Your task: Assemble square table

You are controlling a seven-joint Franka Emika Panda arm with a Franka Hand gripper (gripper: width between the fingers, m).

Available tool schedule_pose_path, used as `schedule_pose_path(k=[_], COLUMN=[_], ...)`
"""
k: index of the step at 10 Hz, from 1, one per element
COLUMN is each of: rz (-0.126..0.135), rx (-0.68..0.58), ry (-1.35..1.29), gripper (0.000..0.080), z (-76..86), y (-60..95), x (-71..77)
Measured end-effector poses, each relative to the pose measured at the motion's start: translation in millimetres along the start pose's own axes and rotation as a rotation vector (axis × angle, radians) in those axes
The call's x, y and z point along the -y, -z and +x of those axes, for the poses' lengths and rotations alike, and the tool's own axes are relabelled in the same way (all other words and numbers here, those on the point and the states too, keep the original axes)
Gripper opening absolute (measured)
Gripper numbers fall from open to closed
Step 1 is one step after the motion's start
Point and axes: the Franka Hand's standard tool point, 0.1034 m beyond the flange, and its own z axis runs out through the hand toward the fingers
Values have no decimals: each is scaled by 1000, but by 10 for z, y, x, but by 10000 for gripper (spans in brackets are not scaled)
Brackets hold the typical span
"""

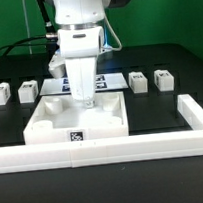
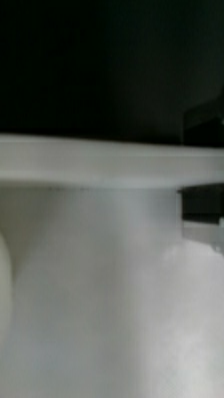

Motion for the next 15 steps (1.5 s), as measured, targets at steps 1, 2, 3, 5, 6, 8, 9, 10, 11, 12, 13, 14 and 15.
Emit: schedule_pose_path(k=[1, 2, 3, 5, 6, 8, 9, 10, 11, 12, 13, 14, 15], rz=[0, 0, 0, 0, 0, -5, -7, -7, -6, -6, -2, 33, 49], rx=[0, 0, 0, 0, 0, -8, -19, -29, -37, -44, -53, -47, -36], ry=[0, 0, 0, 0, 0, 23, 2, -9, -1, -2, 5, 19, 30], gripper=[56, 56, 56, 56, 56, 57, 57, 57, 57, 57, 57, 58, 60], z=[-1, -1, -1, -1, -1, 96, 277, 519, 680, 815, 961, 1019, 1025], y=[0, 0, 0, 0, 0, 0, 20, 35, 25, 27, 24, -3, -3], x=[0, 0, 0, 0, 0, -12, -38, -76, -121, -192, -280, -290, -290])
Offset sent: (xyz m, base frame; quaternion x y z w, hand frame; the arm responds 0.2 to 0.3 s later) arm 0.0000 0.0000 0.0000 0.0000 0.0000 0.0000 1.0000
